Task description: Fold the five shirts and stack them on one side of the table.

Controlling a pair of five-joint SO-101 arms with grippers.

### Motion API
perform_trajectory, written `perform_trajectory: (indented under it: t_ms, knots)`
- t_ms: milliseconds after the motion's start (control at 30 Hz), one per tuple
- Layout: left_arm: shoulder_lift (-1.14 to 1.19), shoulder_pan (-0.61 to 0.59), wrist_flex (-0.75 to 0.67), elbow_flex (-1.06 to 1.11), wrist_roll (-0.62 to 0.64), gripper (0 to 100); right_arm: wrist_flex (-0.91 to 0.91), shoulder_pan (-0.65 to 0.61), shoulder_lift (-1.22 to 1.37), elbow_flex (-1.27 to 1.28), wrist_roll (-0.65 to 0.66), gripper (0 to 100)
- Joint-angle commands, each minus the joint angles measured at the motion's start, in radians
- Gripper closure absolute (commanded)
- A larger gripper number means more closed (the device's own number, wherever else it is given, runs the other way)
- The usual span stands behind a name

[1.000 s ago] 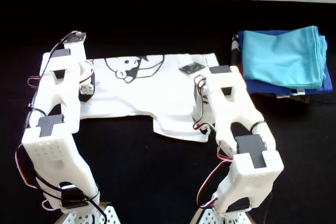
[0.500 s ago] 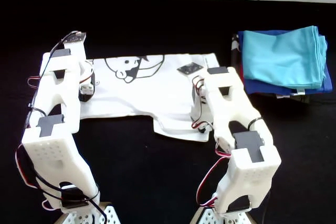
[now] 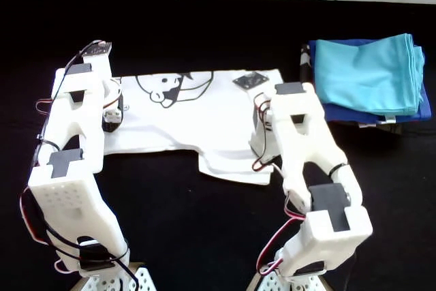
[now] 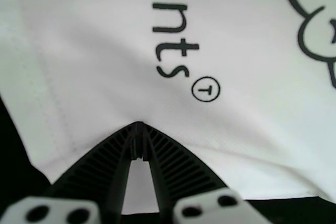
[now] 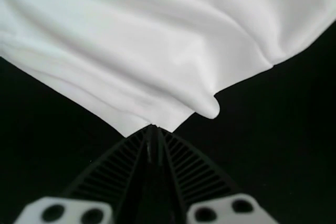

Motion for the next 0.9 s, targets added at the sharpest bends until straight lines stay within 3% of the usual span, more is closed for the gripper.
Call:
perform_trajectory:
  t_ms: [0,133,300,600,733,867]
  knots:
    - [0.004,0.007,-0.020,-0.001,0.002,99,0.027,0.008,-0.074,0.001,0.009,99.2]
    - [0.004,0.007,-0.020,-0.001,0.002,99,0.001,0.008,-0.068,0.002,0.006,97.2]
    - [0.004,0.007,-0.020,-0.001,0.002,99,-0.022,0.007,0.038,-0.002,0.006,83.2]
    - [0.004,0.007,-0.020,-0.001,0.002,99,-0.065,0.005,0.108,-0.004,0.003,88.8]
    - [0.004,0.007,-0.020,-0.001,0.002,99,-0.088,0.010,0.111,-0.002,0.003,99.5]
    - [0.004,0.007,-0.020,-0.001,0.002,99,-0.081,0.010,0.108,-0.002,0.003,99.4]
